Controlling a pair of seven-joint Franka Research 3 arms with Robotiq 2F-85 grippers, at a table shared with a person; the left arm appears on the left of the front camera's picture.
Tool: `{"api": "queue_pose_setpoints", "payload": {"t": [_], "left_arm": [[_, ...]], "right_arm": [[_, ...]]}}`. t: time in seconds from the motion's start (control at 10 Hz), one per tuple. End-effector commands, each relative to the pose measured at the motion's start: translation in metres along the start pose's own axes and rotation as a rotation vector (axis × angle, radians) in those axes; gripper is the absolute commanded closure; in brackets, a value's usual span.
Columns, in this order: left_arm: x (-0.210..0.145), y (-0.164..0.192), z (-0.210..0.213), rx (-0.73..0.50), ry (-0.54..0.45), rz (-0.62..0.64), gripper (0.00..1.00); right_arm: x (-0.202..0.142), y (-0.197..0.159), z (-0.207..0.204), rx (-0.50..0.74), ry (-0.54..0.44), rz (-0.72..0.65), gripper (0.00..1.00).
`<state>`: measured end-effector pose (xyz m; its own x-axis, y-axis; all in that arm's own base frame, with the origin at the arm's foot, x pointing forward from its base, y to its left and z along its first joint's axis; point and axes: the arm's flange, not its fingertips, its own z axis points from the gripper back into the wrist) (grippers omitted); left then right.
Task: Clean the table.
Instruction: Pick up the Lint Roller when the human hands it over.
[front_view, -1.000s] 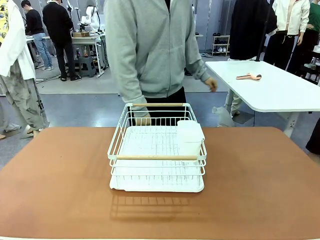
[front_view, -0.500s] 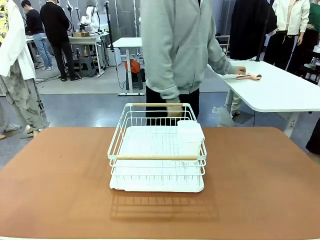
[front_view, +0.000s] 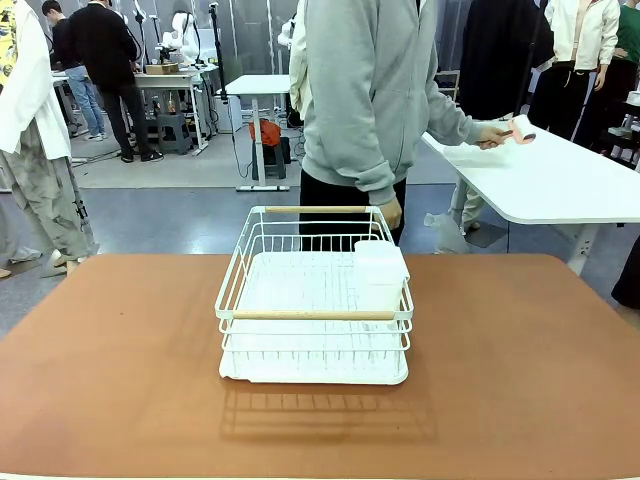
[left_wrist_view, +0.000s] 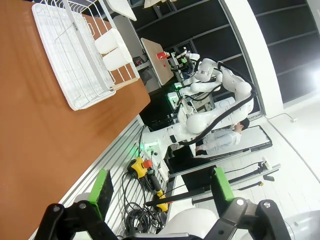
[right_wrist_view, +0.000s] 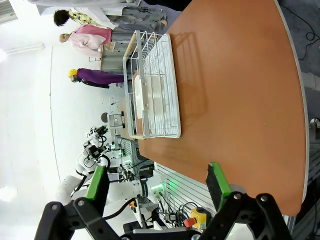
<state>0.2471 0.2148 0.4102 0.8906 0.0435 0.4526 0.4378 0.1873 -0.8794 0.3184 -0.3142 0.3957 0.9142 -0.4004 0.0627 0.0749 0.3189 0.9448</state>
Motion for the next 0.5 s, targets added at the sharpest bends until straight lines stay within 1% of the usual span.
{"api": "queue_pose_setpoints", "payload": {"t": [0.0, 0.4], "left_arm": [[-0.0009, -0.0015, 0.0023, -0.004, -0.008, -0.009, 0.00], [-0.0009, -0.0015, 0.0023, -0.004, -0.008, -0.009, 0.00]], "right_arm": [[-0.0011, 0.0061, 0.0027, -0.013, -0.001, -0.013, 0.00], [-0.0011, 0.0061, 0.0027, -0.013, -0.001, -0.013, 0.00]]}}
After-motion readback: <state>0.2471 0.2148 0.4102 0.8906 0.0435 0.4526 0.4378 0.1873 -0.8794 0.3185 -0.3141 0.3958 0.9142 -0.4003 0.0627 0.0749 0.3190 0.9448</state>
